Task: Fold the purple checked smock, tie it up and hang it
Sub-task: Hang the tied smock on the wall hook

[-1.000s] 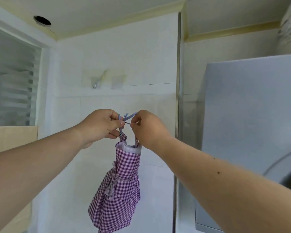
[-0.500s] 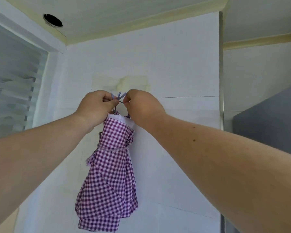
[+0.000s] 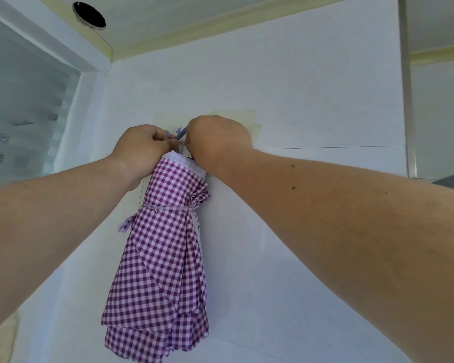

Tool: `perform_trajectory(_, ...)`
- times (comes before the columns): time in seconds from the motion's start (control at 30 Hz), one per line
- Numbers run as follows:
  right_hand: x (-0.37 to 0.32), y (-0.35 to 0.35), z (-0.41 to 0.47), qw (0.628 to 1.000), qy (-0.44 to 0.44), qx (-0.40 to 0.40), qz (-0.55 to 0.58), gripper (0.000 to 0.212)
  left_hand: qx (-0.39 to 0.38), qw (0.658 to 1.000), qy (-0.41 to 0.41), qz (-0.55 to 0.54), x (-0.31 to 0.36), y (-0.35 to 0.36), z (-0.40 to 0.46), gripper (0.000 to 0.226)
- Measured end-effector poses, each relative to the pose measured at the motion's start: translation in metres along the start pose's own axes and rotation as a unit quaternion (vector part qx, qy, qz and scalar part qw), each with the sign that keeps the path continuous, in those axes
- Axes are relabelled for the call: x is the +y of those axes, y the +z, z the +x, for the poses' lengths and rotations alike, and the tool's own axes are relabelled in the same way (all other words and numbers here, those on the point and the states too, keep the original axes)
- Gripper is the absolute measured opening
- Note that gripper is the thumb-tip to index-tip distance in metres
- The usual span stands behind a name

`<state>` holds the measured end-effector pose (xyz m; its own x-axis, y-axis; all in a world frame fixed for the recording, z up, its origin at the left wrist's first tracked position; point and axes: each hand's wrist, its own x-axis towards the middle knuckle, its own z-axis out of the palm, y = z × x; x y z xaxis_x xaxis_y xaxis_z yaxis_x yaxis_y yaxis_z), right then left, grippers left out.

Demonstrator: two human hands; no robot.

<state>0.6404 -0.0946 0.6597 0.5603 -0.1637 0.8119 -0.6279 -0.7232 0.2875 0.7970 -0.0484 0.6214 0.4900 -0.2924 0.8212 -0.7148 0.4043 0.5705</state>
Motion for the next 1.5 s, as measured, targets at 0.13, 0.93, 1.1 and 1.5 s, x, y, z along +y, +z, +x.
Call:
perform_trajectory(0.13,-0.006,0.002,-0.002,1.0,0.011,0.002,-0.01,0.012,-0.005,1.0,-0.025,-0.014,-0.003,0.001,0.0,0.006)
perform_trajectory(0.93,-0.038,0.031,-0.068,0.943,0.084,-0.142,0.288,0.027,-0.176,0.967,-0.161,-0.093,-0.036,-0.037,-0.098,0.044)
perform_trajectory(1.1,-0.043,0.035,-0.076,0.914,0.1,-0.195,0.341,0.026,-0.206,0.94,-0.218,-0.164,-0.054,-0.046,-0.117,0.059)
perform_trajectory(1.5,-0.039,0.055,-0.096,0.836,0.133,-0.227,0.482,0.035,-0.229,0.907,-0.255,-0.243,-0.071,-0.04,-0.137,0.049)
